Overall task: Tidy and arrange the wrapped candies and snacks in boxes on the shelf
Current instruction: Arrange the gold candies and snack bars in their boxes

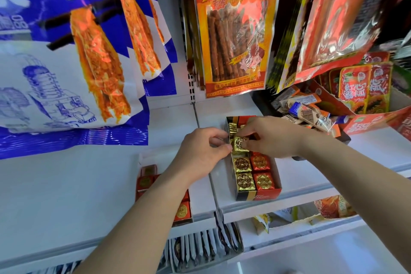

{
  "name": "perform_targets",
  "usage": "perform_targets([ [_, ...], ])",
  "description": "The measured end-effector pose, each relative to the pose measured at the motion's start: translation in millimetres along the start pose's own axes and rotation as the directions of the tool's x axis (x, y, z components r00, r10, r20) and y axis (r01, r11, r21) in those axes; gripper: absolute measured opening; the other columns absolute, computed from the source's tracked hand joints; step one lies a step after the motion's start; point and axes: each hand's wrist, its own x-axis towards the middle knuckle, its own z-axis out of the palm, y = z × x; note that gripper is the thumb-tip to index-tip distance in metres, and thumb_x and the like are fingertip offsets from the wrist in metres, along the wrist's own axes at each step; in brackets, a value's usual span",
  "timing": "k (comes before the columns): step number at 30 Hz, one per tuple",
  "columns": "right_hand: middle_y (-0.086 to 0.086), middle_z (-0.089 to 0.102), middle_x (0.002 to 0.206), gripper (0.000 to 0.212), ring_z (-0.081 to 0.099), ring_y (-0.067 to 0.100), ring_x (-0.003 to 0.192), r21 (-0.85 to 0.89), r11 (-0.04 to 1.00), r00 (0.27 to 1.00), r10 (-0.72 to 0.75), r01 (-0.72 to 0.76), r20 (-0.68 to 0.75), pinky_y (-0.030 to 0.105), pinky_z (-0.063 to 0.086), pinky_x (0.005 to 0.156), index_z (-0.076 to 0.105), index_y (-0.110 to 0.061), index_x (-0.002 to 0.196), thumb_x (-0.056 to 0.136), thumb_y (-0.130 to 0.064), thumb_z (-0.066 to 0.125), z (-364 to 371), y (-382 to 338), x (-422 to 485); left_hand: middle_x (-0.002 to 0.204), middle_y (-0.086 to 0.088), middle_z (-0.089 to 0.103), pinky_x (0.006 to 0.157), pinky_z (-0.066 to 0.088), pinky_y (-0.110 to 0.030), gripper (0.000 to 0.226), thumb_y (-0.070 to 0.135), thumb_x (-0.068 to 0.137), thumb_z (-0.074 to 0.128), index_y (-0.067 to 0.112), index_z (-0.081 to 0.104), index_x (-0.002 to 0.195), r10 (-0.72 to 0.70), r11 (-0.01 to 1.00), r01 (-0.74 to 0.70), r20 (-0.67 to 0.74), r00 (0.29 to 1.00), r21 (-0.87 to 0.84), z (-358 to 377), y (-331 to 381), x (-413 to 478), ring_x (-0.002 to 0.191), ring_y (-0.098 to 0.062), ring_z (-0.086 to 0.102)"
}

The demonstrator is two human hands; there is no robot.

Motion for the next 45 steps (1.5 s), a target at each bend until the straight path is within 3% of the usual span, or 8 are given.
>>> perform_targets([
  [3, -0.01, 0.065, 0.125, 0.033, 0.06, 0.009, 0.107, 0.056, 0.998, 0.995, 0.015, -0.009, -0.1, 0.017, 0.038, 0.078, 0.067, -0.027, 0.126, 0.095, -0.035, 0.061, 2, 0, -2, 0.094, 0.017, 0.068, 0.078, 0.049, -0.014, 0.034, 0.027, 0.088, 0.072, 0.024, 0.067, 0.121, -0.002, 1.0, 0.002, -0.003, 1.0, -0.008, -1, 0, -1, 0.088, 0.005, 0.064],
  [8, -0.028, 0.064, 0.096, 0.018, 0.06, -0.009, 0.083, 0.089, 0.994, 0.998, -0.058, 0.057, 0.014, 0.005, 0.039, 0.067, 0.075, -0.031, 0.106, 0.095, -0.035, 0.061, -2, 2, -3, 0.09, 0.019, 0.067, 0.073, 0.047, -0.012, 0.026, 0.029, 0.089, 0.071, 0.026, 0.068, 0.115, -0.009, 1.0, 0.009, -0.036, 0.999, 0.008, 0, 1, -1, 0.084, 0.005, 0.063],
  [14, -0.012, 0.069, 0.09, 0.016, 0.063, 0.006, 0.082, 0.199, 0.98, 0.913, 0.104, -0.025, -0.394, 0.023, 0.049, 0.068, 0.075, -0.028, 0.093, 0.091, -0.02, 0.062, -9, 23, 1, 0.118, 0.011, 0.058, 0.081, 0.038, -0.026, 0.021, 0.034, 0.093, 0.063, 0.031, 0.067, 0.113, 0.097, 0.975, -0.045, -0.235, 0.967, 0.217, -1, 14, 21, 0.109, -0.012, 0.05],
  [18, -0.012, 0.062, 0.075, 0.013, 0.059, 0.011, 0.07, 0.089, 0.985, 0.952, 0.164, -0.146, -0.257, 0.039, 0.056, 0.065, 0.076, -0.03, 0.09, 0.087, -0.038, 0.066, -1, 27, 13, 0.124, -0.001, 0.052, 0.085, 0.041, -0.035, 0.03, 0.041, 0.09, 0.065, 0.036, 0.067, 0.12, 0.0, 0.943, 0.057, -0.171, 0.985, 0.327, 9, 20, 37, 0.121, -0.024, 0.04],
  [30, -0.012, 0.052, 0.076, 0.029, 0.056, 0.014, 0.074, 0.11, 0.97, 0.933, 0.24, -0.217, -0.269, 0.027, 0.041, 0.056, 0.071, -0.033, 0.107, 0.082, -0.047, 0.067, 15, 27, 22, 0.119, 0.003, 0.053, 0.082, 0.052, -0.043, 0.046, 0.035, 0.079, 0.08, 0.036, 0.062, 0.121, -0.056, 0.883, 0.12, -0.151, 0.987, 0.453, 14, 24, 45, 0.113, -0.022, 0.048],
  [34, -0.01, 0.056, 0.087, 0.034, 0.055, 0.014, 0.079, 0.102, 0.97, 0.934, 0.239, -0.219, -0.265, 0.025, 0.038, 0.057, 0.068, -0.035, 0.117, 0.086, -0.047, 0.063, 17, 26, 20, 0.115, 0.005, 0.056, 0.079, 0.043, -0.03, 0.039, 0.04, 0.077, 0.081, 0.031, 0.067, 0.113, -0.029, 0.972, 0.072, -0.188, 0.982, 0.224, 3, 19, 40, 0.105, -0.015, 0.052],
  [40, -0.011, 0.056, 0.083, 0.025, 0.059, 0.014, 0.082, 0.149, 0.96, 0.931, 0.268, -0.237, -0.246, 0.028, 0.043, 0.062, 0.063, -0.036, 0.1, 0.084, -0.055, 0.064, 17, 25, 24, 0.098, 0.014, 0.066, 0.066, 0.043, -0.02, 0.031, 0.038, 0.079, 0.08, 0.027, 0.068, 0.105, -0.094, 0.991, 0.062, -0.293, 0.951, -0.117, -13, 10, 17, 0.09, -0.006, 0.061],
  [45, -0.003, 0.068, 0.106, 0.036, 0.063, 0.021, 0.096, 0.128, 0.96, 0.921, 0.274, -0.247, -0.276, 0.035, 0.053, 0.075, 0.069, -0.032, 0.117, 0.088, -0.051, 0.063, 21, 18, 21, 0.1, 0.013, 0.067, 0.065, 0.042, -0.014, 0.031, 0.036, 0.081, 0.078, 0.025, 0.067, 0.108, -0.135, 0.978, 0.078, -0.3, 0.944, -0.195, -13, 10, 13, 0.093, -0.004, 0.061],
])
